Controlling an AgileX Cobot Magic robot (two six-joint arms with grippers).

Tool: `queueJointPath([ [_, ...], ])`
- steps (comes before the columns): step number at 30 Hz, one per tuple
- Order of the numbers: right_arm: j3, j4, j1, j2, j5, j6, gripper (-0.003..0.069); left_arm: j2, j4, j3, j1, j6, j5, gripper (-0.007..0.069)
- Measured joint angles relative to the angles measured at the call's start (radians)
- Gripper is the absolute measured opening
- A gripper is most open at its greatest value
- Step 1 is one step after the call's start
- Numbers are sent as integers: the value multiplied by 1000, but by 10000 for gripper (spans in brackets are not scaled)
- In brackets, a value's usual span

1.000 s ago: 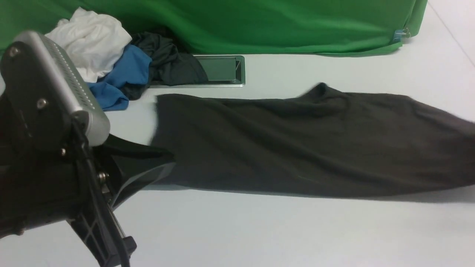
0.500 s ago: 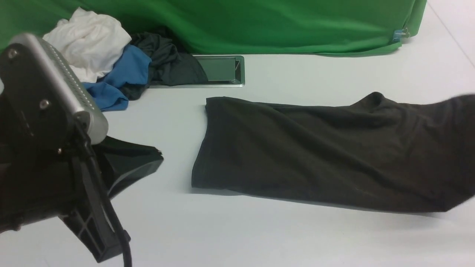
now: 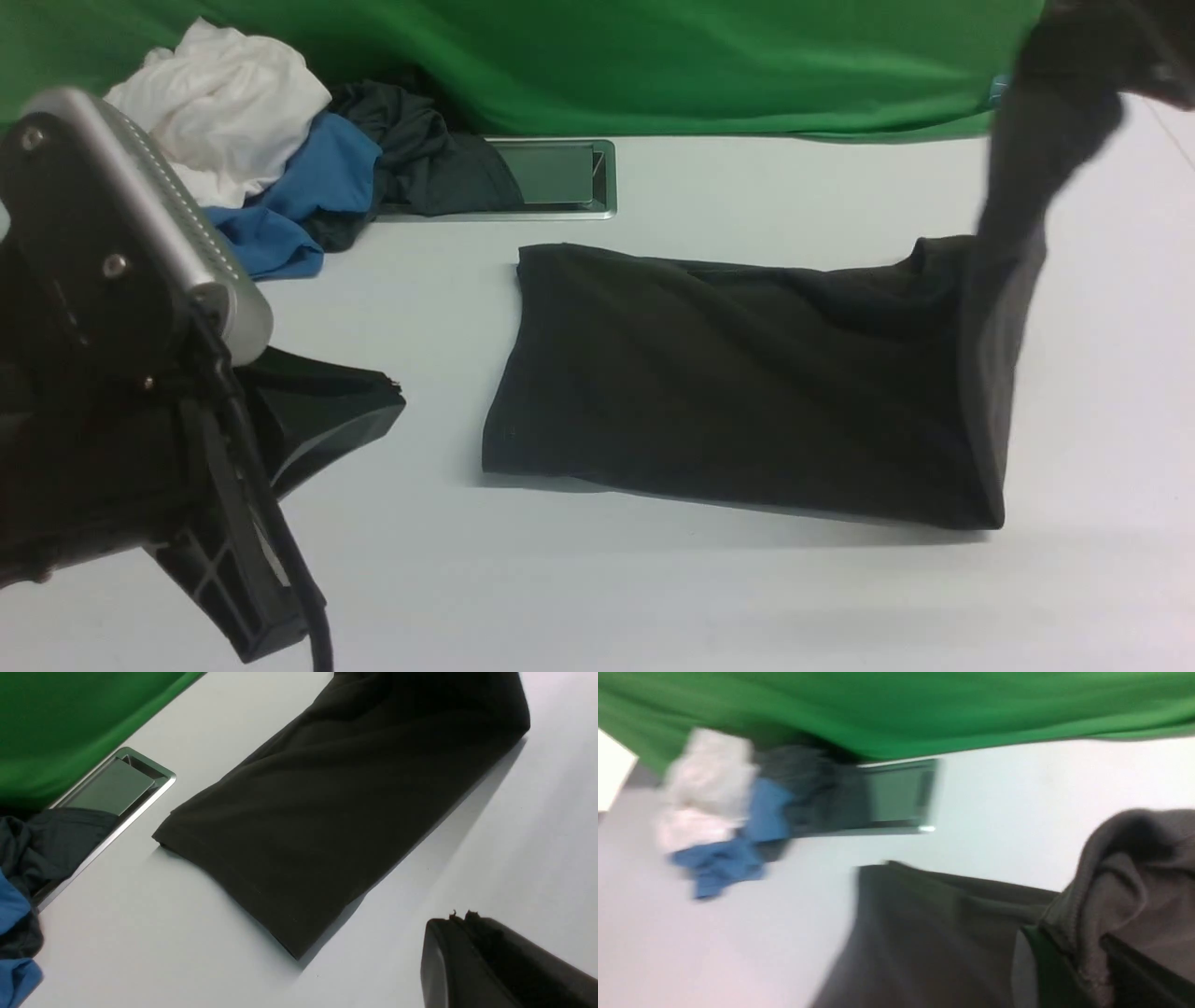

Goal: Fold a long-sleeved shirt on a white desktop.
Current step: 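Fold the right end of the dark garment over onto its left end with the right gripper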

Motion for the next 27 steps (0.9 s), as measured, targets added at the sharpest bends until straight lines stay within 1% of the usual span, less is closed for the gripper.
queueJointPath([
  [4, -54, 83, 59, 77, 14, -63, 99, 0, 0, 0, 0, -4, 1, 18],
  [8, -137, 103, 137, 171, 32, -82, 99, 0, 0, 0, 0, -7, 1, 18],
  [10, -186, 107, 181, 227, 35, -83, 99, 0, 1, 0, 0, -9, 1, 18],
  [12, -205, 107, 201, 251, 35, -83, 99, 0, 1, 0, 0, -9, 1, 18],
  [13, -233, 108, 234, 296, 36, -83, 99, 0, 3, 0, 0, -9, 1, 18],
  [14, -239, 110, 238, 301, 36, -83, 99, 0, 3, 0, 0, -9, 1, 18],
  [19, -328, 120, 322, 439, 37, -83, 99, 0, 5, 0, 0, -9, -6, 18],
  [24, -410, 126, 370, 558, 40, -74, 99, 0, 5, 0, 0, -9, -7, 18],
  [27, -465, 127, 399, 653, 41, -39, 100, 0, 5, 0, 0, -9, -7, 18],
])
